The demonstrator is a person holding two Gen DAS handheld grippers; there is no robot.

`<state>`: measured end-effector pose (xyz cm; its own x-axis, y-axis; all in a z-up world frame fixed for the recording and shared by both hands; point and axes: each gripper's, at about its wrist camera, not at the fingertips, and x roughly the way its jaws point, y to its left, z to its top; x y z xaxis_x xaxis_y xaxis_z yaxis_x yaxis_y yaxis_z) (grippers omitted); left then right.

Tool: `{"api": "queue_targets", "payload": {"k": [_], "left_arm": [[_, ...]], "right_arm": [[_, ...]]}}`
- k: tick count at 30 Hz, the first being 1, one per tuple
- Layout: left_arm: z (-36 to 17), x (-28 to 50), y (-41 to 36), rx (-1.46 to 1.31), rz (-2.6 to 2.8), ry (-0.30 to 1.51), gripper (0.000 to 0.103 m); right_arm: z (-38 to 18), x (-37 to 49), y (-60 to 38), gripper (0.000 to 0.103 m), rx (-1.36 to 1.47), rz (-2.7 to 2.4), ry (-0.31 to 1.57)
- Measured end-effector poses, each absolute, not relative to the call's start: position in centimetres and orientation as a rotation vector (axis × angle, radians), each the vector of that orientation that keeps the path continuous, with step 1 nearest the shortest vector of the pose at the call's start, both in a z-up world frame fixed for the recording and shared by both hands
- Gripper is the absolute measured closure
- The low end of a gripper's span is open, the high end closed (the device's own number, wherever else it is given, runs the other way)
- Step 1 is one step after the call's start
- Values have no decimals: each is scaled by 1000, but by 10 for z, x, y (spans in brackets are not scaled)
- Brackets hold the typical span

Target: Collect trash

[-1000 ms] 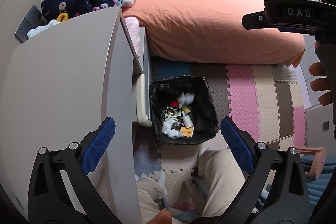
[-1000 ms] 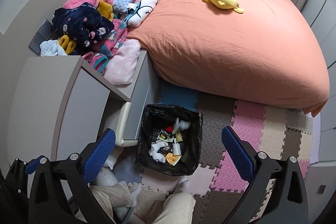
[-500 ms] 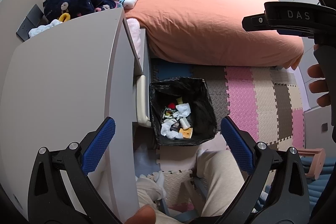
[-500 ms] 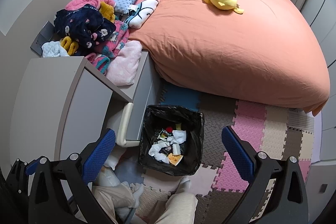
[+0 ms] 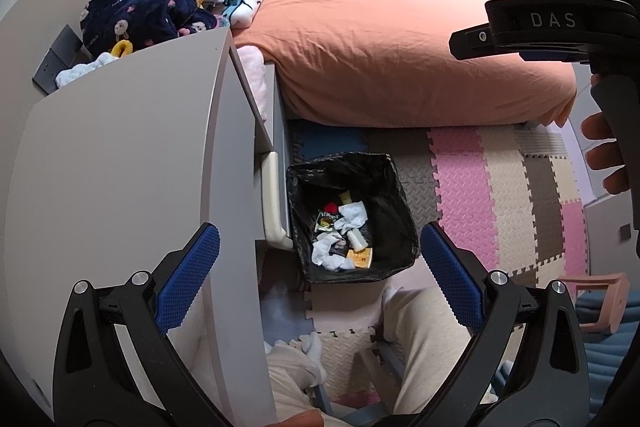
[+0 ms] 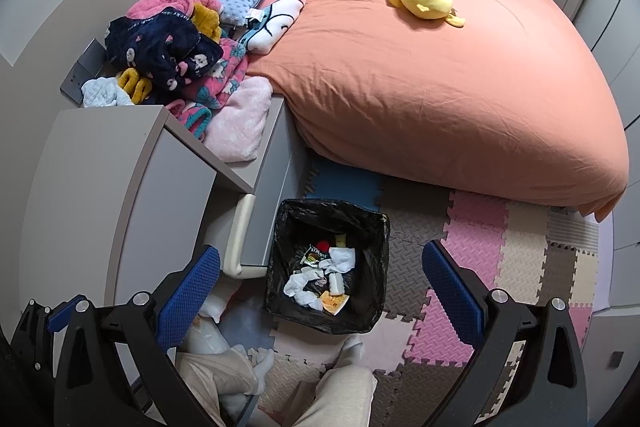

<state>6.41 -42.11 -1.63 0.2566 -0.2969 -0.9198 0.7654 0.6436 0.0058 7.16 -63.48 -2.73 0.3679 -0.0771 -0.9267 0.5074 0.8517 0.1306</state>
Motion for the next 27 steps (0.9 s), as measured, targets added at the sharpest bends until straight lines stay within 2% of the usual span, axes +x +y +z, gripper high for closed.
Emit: {"api": "queue_targets", "payload": {"k": [27], "left_arm": [[-17, 64, -418, 511, -756, 1088, 6]], "right_arm": [[-26, 69, -632, 2, 426, -387, 1146]]}}
